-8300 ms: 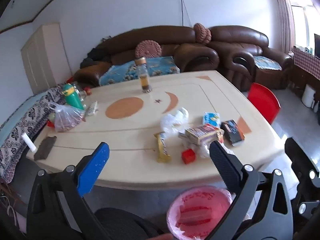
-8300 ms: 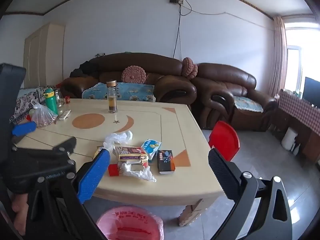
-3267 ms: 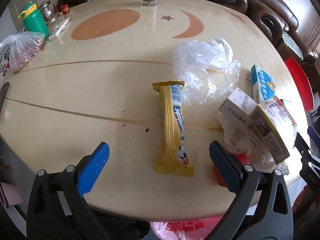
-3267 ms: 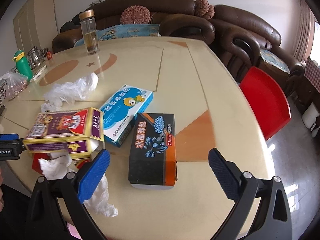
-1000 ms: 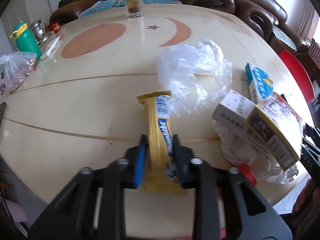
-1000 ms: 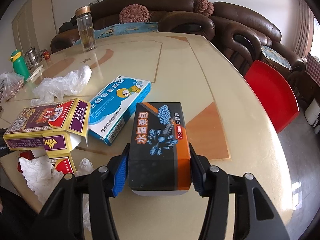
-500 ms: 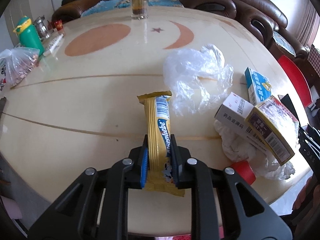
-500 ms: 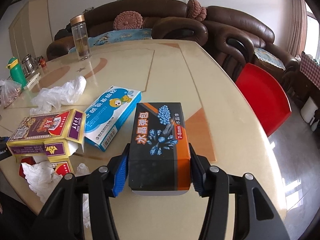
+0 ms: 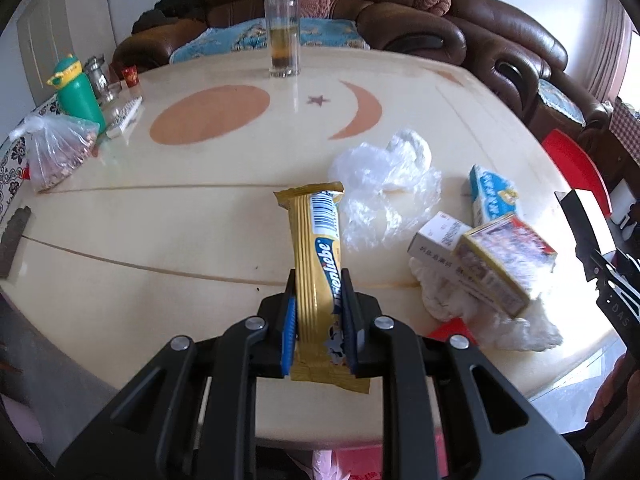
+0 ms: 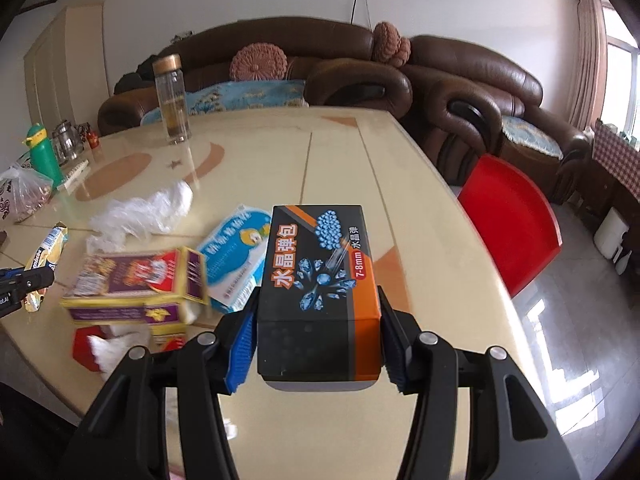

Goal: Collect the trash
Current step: 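Carry the candy bar and black-orange box with both tools over the pink bin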

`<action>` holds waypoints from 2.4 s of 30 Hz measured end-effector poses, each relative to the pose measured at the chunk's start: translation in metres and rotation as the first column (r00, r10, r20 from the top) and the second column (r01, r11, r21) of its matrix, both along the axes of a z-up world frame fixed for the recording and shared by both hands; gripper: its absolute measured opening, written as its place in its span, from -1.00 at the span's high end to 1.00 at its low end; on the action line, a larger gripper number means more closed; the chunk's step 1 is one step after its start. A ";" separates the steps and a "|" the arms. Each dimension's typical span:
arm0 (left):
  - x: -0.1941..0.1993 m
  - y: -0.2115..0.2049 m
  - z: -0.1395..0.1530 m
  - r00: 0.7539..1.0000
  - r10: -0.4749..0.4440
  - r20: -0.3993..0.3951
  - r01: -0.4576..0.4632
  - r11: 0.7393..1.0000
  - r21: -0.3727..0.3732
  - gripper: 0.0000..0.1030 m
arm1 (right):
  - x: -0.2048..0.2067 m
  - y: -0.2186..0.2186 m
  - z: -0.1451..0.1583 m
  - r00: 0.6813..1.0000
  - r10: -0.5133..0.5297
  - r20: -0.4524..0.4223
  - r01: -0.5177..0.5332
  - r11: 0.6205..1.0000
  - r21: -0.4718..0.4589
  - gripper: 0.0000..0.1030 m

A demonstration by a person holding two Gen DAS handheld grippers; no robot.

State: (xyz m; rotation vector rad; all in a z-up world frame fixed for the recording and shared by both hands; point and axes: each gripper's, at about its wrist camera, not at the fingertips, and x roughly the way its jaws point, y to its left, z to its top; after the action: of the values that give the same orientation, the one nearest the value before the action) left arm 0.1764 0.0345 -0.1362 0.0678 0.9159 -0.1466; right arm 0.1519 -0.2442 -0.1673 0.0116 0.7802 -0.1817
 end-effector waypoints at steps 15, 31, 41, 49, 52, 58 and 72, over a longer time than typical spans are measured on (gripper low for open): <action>-0.073 0.007 0.068 0.991 -0.042 0.124 0.044 0.999 -0.011 0.61 | -0.067 0.056 0.086 0.989 0.075 0.125 -0.070 0.997 -0.045 -0.01; -0.141 0.008 0.104 0.975 -0.075 0.211 0.078 0.997 -0.008 0.61 | -0.137 0.097 0.132 0.970 0.155 0.188 -0.144 0.987 -0.067 -0.01; -0.168 0.006 0.109 0.967 -0.102 0.235 0.105 0.994 0.003 0.61 | -0.168 0.113 0.142 0.966 0.170 0.197 -0.157 0.985 -0.077 -0.01; -0.183 0.009 0.109 0.964 -0.118 0.237 0.120 0.993 0.005 0.61 | -0.186 0.123 0.142 0.964 0.179 0.194 -0.171 0.983 -0.059 -0.01; -0.188 0.010 0.108 0.964 -0.121 0.237 0.123 0.992 0.009 0.61 | -0.190 0.126 0.140 0.964 0.184 0.190 -0.177 0.983 -0.053 -0.01; -0.199 0.013 0.103 0.966 -0.128 0.225 0.128 0.992 0.014 0.61 | -0.202 0.135 0.137 0.963 0.200 0.180 -0.194 0.980 -0.051 -0.01; -0.211 0.013 0.077 0.973 -0.160 0.164 0.158 0.987 0.024 0.61 | -0.213 0.144 0.121 0.968 0.218 0.125 -0.217 0.976 -0.022 -0.01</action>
State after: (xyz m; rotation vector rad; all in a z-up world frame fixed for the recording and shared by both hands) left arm -0.0347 0.0471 -0.0590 0.1614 0.7452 -0.2810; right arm -0.0615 -0.1005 -0.0466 -0.0693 0.6486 0.0248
